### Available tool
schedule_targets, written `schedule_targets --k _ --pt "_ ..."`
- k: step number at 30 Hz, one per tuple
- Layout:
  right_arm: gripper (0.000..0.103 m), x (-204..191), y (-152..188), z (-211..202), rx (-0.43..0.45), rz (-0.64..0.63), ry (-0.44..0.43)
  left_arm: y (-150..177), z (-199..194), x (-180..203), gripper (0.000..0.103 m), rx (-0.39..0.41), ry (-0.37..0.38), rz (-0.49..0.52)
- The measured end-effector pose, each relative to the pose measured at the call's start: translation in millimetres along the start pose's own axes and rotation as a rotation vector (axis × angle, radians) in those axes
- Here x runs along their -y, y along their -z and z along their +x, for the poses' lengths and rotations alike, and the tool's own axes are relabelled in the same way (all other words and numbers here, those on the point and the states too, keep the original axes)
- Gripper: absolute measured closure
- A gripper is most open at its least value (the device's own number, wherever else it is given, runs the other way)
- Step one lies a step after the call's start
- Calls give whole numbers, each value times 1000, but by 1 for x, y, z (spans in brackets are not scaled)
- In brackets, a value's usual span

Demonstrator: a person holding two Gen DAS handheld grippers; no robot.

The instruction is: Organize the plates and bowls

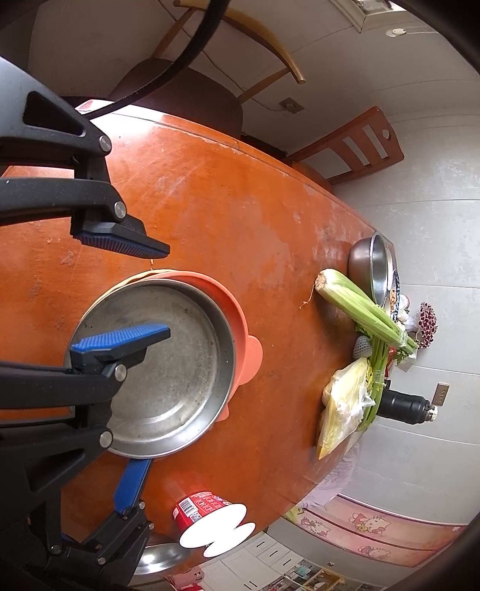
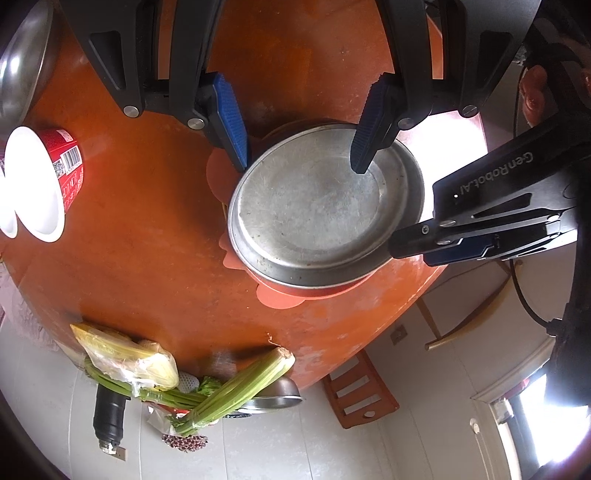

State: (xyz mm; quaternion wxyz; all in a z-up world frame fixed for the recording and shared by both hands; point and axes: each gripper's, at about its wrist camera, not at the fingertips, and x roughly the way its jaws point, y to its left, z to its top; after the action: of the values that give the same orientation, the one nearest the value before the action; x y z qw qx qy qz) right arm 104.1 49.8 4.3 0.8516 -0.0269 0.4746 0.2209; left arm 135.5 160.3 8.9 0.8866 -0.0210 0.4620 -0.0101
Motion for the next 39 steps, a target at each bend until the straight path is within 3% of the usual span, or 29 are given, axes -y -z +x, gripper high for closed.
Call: schedule_targets --k 9,15,27,30,32,39 --pt "45 -3 -7 6 7 -39 53 0 -5 -1 66 0 -4 -2" --pt "44 -4 -11 -2 70 -71 93 -1 -11 -2 66 13 -2 -4" --pt "37 19 -13 -30 133 -15 55 -1 -21 -3 64 27 0 -13" --pt "36 25 -12 -34 140 -2 48 0 -24 -5 56 29 -3 -27" --pt "35 30 -11 -34 135 6 45 2 -23 -11 49 25 0 -42" --pt "34 47 -9 -7 38 77 4 10 -3 -25 46 -42 64 -124"
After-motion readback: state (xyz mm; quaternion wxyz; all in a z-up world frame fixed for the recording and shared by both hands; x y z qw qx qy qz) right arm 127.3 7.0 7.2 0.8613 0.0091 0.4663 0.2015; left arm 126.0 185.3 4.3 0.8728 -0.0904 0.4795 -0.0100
